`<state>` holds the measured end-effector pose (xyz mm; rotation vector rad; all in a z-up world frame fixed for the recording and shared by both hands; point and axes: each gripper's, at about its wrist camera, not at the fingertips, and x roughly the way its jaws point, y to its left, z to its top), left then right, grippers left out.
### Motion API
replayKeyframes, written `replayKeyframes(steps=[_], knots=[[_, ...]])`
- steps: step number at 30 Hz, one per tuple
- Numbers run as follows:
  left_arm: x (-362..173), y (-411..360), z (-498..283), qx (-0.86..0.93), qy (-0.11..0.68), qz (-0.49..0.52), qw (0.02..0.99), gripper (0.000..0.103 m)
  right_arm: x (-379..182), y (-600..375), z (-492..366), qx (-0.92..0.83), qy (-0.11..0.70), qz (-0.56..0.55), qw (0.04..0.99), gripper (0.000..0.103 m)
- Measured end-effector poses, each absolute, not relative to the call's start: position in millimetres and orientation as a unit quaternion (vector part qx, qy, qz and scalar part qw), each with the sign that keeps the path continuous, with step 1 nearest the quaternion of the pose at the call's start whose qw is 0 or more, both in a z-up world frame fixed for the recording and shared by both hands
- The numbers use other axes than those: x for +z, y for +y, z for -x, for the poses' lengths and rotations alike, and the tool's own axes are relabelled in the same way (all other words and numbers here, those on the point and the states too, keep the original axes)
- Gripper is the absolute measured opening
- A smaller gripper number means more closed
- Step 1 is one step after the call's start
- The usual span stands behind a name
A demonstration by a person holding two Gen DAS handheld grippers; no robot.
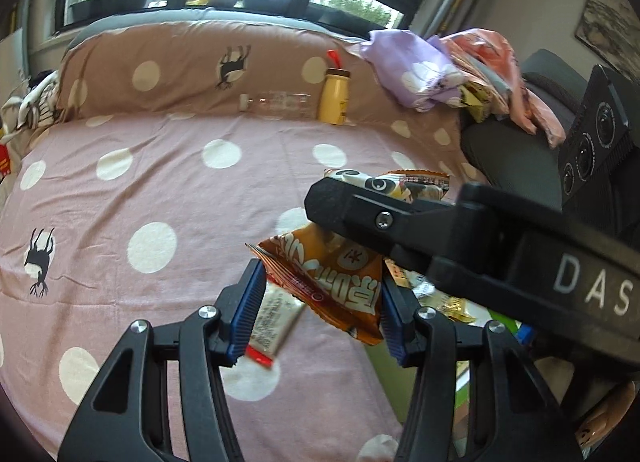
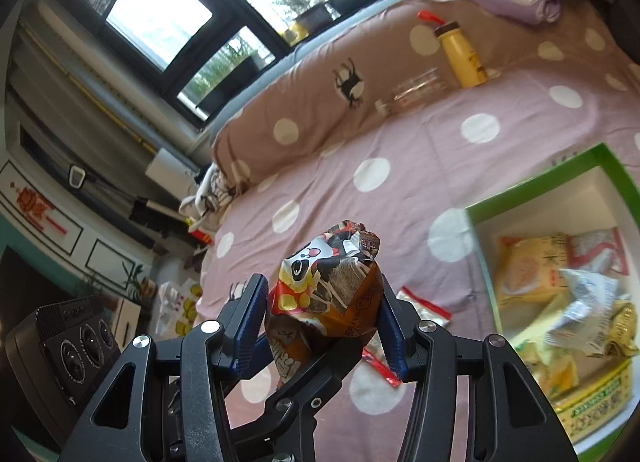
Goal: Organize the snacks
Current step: 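Carry the orange chip bag with the right gripper into the box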
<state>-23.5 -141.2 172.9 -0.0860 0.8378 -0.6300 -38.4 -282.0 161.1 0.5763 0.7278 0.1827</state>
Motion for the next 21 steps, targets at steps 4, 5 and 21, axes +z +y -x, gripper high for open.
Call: replayKeyframes(steps=[4, 5, 21], knots=[[176, -163, 34, -0.325, 0.397, 0.024, 0.858, 0.053, 162, -306, 58, 0.065, 0.338, -0.291, 0.893, 0.055], [175, -168, 35, -0.33, 0.397, 0.02, 0.856, 0.053, 161, -311, 61, 0.059, 0.336, -0.295, 0.893, 0.055], [145, -258, 53, -0.41, 0.435, -0.024, 0.801, 0.053, 127, -390, 102, -0.039, 0.333, -0.35, 0.875, 0.055]])
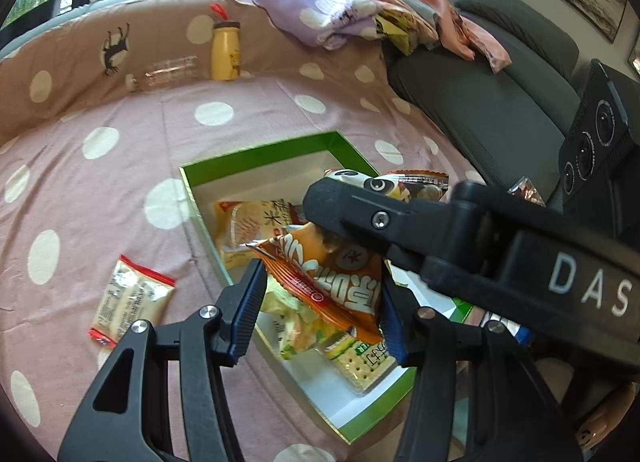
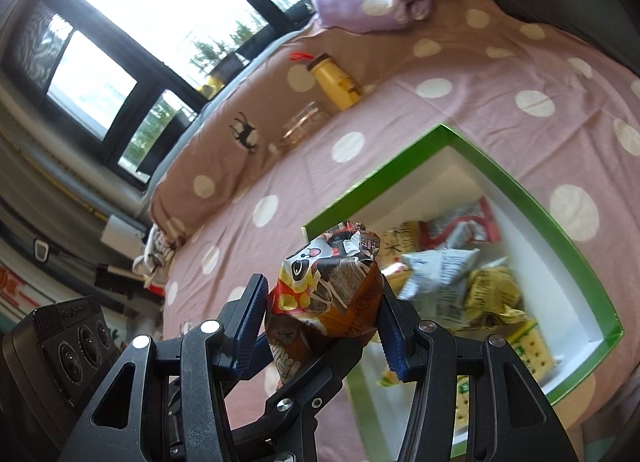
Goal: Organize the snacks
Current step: 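Carry the orange chip bag with the right gripper into the box, then open the right gripper and move it to the red-edged packet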
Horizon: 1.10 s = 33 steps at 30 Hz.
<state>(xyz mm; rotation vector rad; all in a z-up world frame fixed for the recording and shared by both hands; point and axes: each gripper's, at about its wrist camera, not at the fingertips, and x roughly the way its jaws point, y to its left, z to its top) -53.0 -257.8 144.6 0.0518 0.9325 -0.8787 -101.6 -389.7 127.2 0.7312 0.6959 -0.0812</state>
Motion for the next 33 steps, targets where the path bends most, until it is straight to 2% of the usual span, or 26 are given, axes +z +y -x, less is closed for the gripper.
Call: replayKeyframes(steps=[22, 25, 29, 32, 33], knots=[[95, -300, 58, -0.438, 0.502, -0.033, 0.745, 0.052, 80, -429, 115, -0.113, 0.379, -0.381, 0.835, 0.055], [94, -300, 58, -0.437, 0.504, -0.032, 0.744, 0.052, 79, -431, 117, -0.121, 0.383, -0.383, 0.832, 0.058], [99, -294, 58, -0.428, 0.497, -0.036, 0.754, 0.054, 84, -430, 119, -0.14, 0.389, -0.364, 0.835, 0.073], [108, -282, 53, -0.422, 0.491, -0.018, 0.761, 0.064, 93, -429, 123, -0.18, 0.391, -0.335, 0.838, 0.074], [112, -276, 50, -0.42, 0.488, -0.011, 0.766, 0.071, 97, -429, 124, -0.191, 0.39, -0.326, 0.84, 0.074]])
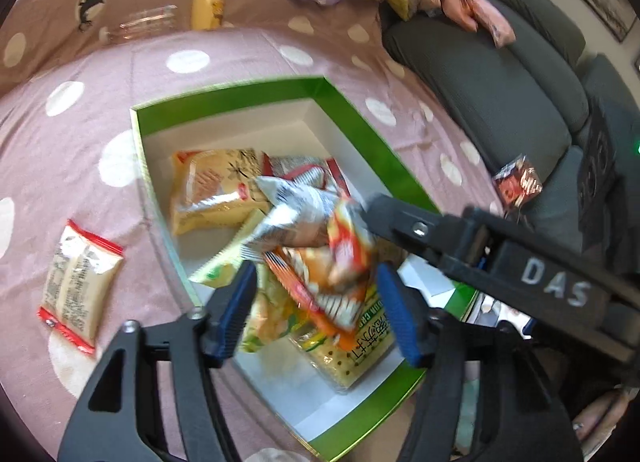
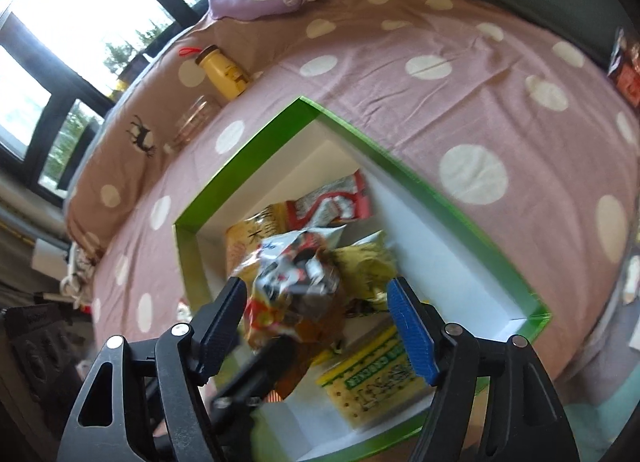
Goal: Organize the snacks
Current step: 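Open the right gripper and move it to the red-edged packet, then grasp the red-edged white packet with the right gripper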
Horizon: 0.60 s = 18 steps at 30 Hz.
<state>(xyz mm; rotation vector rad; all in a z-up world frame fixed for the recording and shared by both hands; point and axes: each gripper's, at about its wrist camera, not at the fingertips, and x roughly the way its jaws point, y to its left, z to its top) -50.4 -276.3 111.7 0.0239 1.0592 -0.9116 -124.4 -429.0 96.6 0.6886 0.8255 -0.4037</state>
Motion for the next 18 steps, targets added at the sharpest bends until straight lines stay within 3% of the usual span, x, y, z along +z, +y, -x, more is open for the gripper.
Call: replayKeyframes(steps=[4, 10, 18], knots=[[126, -245, 37, -0.382, 0.477, 0.018, 0.791, 0.082, 115, -422, 126, -0.208, 0.382, -0.29, 0.853, 0.077], [128, -182, 12, -0.273, 0.491, 0.071, 0.824, 0.082, 147, -384, 89, -0.111, 0.379, -0.239, 0.887, 0.08], [85, -107, -8, -0.152, 0.542, 0.187, 0.805, 0.08, 120, -297, -15, 0.109, 0.493, -0.179, 0.844, 0.081]])
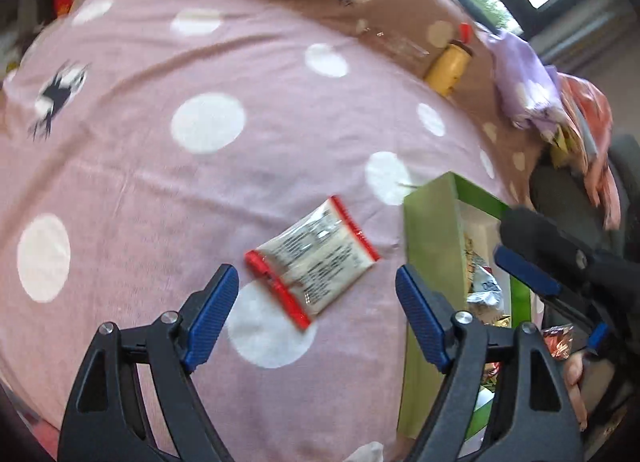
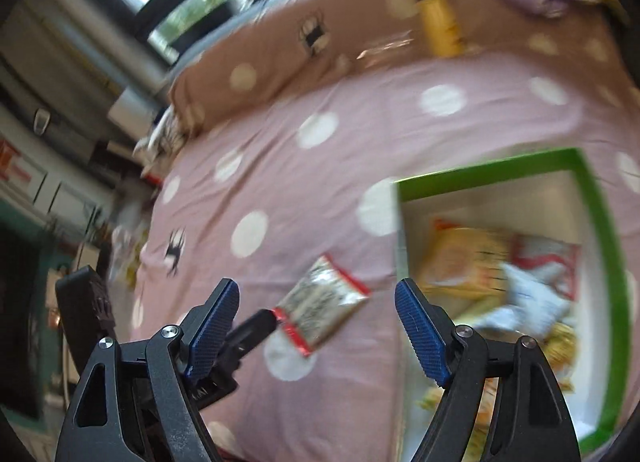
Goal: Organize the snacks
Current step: 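Grasp the red-edged white packet with the right gripper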
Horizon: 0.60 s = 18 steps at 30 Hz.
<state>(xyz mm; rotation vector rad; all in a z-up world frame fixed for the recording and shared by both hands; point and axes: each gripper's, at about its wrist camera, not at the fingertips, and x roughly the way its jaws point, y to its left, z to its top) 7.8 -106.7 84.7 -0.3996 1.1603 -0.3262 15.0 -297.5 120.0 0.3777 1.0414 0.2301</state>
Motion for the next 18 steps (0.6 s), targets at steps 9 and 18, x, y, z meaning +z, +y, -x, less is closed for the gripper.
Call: replayKeyframes(steps=[9, 18], knots=[[40, -95, -18, -0.132, 0.587, 0.239, 0.762, 0.072, 49, -240, -82, 0.114, 0.602, -0.088, 0.785, 0.081], [40, -102, -19, -0.146, 0.583, 0.228, 0.766, 0.044, 12, -236, -85, 0.095, 0.63, -0.051, 0.769, 0.08]])
